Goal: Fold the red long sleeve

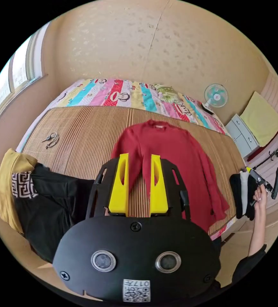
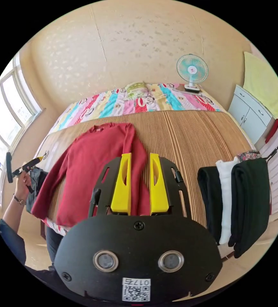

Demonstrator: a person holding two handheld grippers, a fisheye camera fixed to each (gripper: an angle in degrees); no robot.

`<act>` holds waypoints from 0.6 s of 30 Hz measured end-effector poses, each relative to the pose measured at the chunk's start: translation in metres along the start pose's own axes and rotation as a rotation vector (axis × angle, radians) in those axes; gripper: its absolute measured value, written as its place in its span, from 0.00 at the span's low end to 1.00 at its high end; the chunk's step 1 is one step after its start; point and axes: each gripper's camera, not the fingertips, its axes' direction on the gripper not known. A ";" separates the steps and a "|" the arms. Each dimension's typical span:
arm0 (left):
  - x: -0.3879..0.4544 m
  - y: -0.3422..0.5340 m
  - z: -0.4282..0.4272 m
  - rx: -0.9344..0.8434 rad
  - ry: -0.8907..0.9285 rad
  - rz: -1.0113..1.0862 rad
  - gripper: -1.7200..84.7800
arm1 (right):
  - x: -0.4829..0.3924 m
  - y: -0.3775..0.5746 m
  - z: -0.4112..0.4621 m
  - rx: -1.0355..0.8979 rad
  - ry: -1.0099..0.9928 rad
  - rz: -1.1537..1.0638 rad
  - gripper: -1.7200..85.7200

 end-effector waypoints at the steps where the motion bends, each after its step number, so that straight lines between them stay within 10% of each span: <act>1: -0.003 0.010 0.007 -0.018 -0.010 -0.002 0.14 | -0.001 0.021 0.022 -0.035 -0.020 -0.023 0.13; 12: 0.039 0.084 0.062 -0.159 0.249 -0.077 0.16 | -0.091 0.037 0.158 -0.272 -0.094 -0.228 0.17; 18: 0.047 0.097 0.047 -0.126 0.265 -0.061 0.16 | -0.060 -0.040 0.095 -0.164 -0.076 -0.213 0.06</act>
